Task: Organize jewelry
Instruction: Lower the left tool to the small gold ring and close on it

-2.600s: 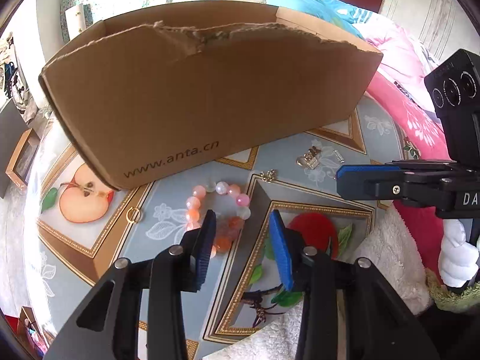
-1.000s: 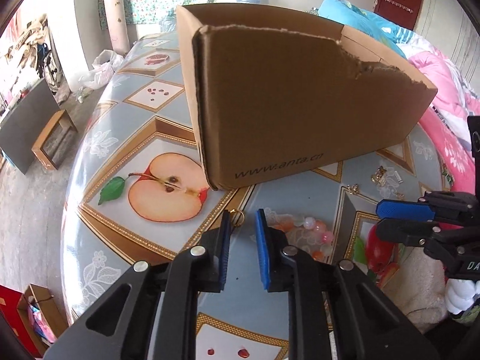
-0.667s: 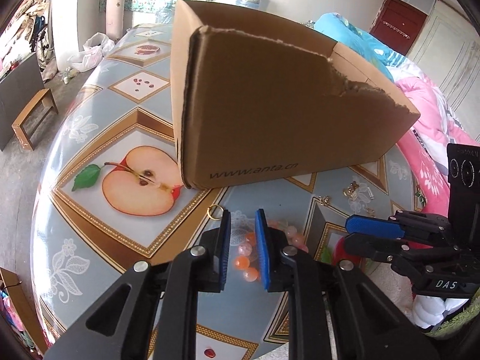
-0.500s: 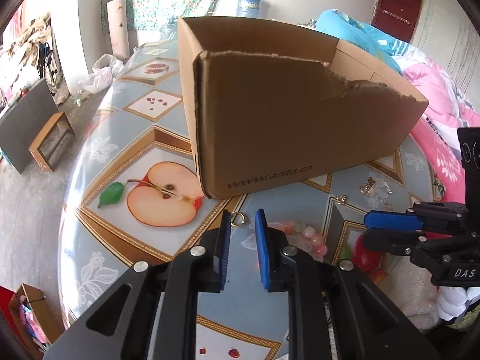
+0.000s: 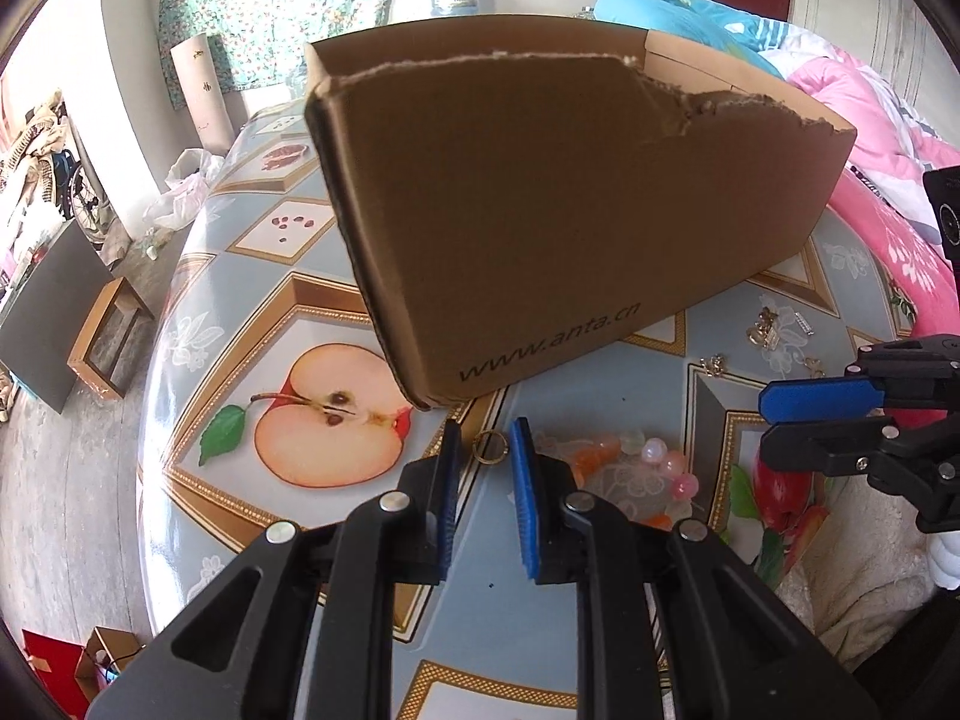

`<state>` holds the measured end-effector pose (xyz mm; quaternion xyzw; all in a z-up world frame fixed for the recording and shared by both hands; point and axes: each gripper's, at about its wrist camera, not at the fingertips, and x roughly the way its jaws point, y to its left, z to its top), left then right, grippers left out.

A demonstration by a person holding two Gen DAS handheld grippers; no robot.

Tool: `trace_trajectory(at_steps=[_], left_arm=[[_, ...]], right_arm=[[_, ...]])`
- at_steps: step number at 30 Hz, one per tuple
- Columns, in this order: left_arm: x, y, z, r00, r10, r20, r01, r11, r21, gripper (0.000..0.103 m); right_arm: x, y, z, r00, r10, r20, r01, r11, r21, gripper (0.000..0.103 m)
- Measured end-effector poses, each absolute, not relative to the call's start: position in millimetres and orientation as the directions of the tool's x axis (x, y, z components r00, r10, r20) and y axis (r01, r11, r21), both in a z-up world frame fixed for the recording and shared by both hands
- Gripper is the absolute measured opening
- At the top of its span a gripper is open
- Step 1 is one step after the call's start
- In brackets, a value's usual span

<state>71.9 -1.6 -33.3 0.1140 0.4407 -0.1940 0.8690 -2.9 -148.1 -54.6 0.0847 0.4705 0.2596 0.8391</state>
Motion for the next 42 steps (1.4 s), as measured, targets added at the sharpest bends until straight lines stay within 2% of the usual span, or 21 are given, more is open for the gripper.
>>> trace_trajectory(at_steps=[21, 23, 28, 35, 42], left_arm=[[74.7, -9.1, -32.3, 0.511, -0.255, -0.821, 0.49, 0.871, 0.034, 0.016], [72.9, -10.4, -33.0, 0.515, -0.258, -0.817, 0.494, 0.869, 0.037, 0.012], [68.3, -14.6, -34.0, 0.542, -0.239, -0.806, 0.48, 0.875, 0.063, 0.011], [64.9, -11.2, -32.8, 0.566, -0.242, -0.788, 0.441, 0.896, 0.042, 0.011], [63.7, -0.9, -20.8, 0.602, -0.256, -0.756, 0.387, 0.922, -0.004, 0.011]], right_arm=[[-8.3, -147.0, -50.1, 0.436, 0.518, -0.736, -0.367, 0.849, 0.38, 0.027], [-9.4, -149.5, -49.7, 0.438, 0.518, -0.734, -0.367, 0.849, 0.38, 0.027], [-11.8, -150.5, -46.7, 0.453, 0.508, -0.733, -0.374, 0.854, 0.361, 0.027], [-11.1, -142.7, -41.8, 0.51, 0.432, -0.744, -0.389, 0.887, 0.248, 0.027], [-0.9, -131.4, -45.1, 0.553, 0.322, -0.769, -0.393, 0.914, 0.1, 0.02]])
